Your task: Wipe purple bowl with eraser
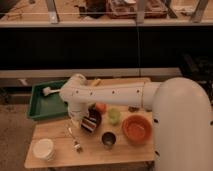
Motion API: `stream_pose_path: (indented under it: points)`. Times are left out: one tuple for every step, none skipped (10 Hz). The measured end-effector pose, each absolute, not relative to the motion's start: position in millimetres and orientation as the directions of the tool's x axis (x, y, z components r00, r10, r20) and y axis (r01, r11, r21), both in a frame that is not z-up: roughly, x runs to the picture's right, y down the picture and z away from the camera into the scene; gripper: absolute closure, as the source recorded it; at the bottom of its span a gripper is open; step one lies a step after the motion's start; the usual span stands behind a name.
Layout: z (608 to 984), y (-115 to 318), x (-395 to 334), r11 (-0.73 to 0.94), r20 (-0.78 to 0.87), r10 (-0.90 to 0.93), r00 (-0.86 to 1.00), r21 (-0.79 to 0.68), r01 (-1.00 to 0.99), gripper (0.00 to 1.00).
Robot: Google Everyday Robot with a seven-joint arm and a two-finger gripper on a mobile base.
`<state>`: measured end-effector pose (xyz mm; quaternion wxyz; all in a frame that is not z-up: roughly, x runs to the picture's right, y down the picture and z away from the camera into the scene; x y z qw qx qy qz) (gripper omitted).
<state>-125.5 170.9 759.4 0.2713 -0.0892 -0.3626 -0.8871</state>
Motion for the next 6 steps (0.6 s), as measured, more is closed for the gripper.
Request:
stream_pose_path:
  points:
    - [756.3, 170.1, -113.5, -0.594, 0.376, -0.418, -0.827, 0.576, 0.562, 0.95]
    - [753.7, 167.7, -99.4, -0.598, 0.401, -0.426, -0.811, 0.548, 0.585, 0.95]
    - [753.4, 165.2, -89.7, -0.599, 0.419, -0.436, -0.796, 0.525, 0.605, 0.95]
    - [753.5, 162.6, -82.3, -0.596, 0.431, -0.45, -0.782, 0.508, 0.622, 0.95]
    - [757.3, 157.2, -68.4, -0.586, 0.446, -0.473, -0.76, 0.485, 0.649, 0.95]
    - [763.1, 151.0, -60.0, -0.575, 0.45, -0.496, -0.742, 0.471, 0.669, 0.95]
